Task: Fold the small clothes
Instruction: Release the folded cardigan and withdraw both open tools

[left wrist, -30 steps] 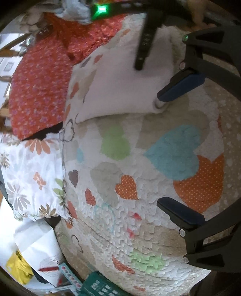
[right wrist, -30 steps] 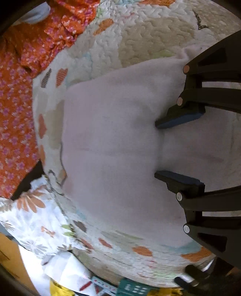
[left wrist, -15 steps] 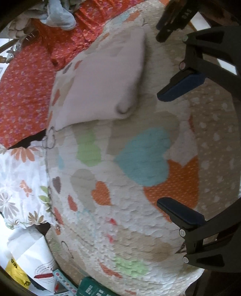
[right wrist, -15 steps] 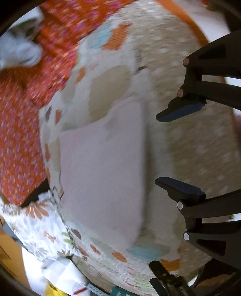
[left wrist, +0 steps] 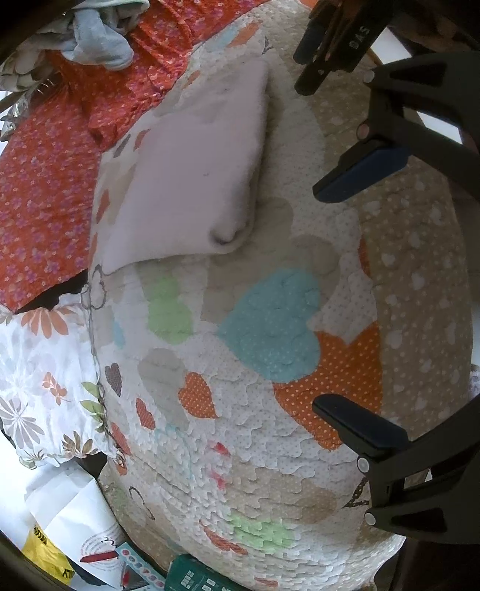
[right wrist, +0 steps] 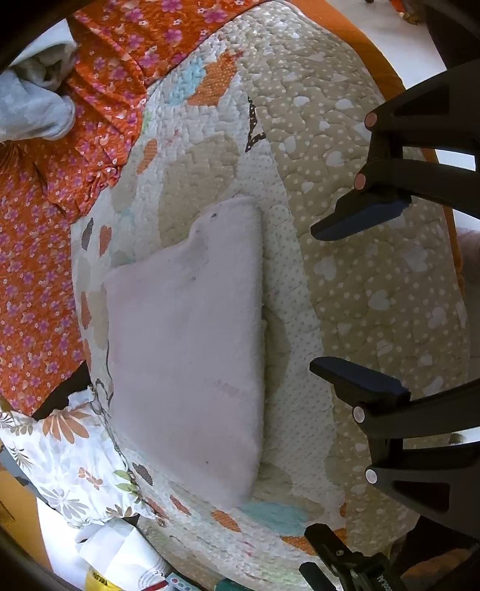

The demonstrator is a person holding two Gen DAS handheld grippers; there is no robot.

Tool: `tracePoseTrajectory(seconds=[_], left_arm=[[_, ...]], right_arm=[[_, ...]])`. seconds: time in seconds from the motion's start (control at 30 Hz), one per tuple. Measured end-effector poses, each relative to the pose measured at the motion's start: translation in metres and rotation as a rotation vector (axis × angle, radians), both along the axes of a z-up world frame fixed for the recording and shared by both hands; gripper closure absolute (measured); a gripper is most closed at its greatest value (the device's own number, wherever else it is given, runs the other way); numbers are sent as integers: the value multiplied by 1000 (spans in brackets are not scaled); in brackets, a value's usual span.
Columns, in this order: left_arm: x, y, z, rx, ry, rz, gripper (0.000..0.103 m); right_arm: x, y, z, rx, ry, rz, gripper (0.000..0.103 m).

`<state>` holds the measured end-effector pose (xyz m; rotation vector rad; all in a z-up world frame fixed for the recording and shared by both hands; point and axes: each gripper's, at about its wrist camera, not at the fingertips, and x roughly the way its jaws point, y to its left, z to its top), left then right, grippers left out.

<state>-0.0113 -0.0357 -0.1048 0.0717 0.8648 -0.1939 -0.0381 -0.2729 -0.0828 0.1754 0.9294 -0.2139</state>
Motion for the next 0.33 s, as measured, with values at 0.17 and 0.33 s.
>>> tracePoseTrajectory(seconds=[0.17,0.33], left_arm=[[-1,-3,1,4,-8,-14,0],[-1,-5,0,7,-3,-21,0]], right_arm=[[2,-3,-2,6,5,-6,33],[4,-3,-3,7,6,2,33]])
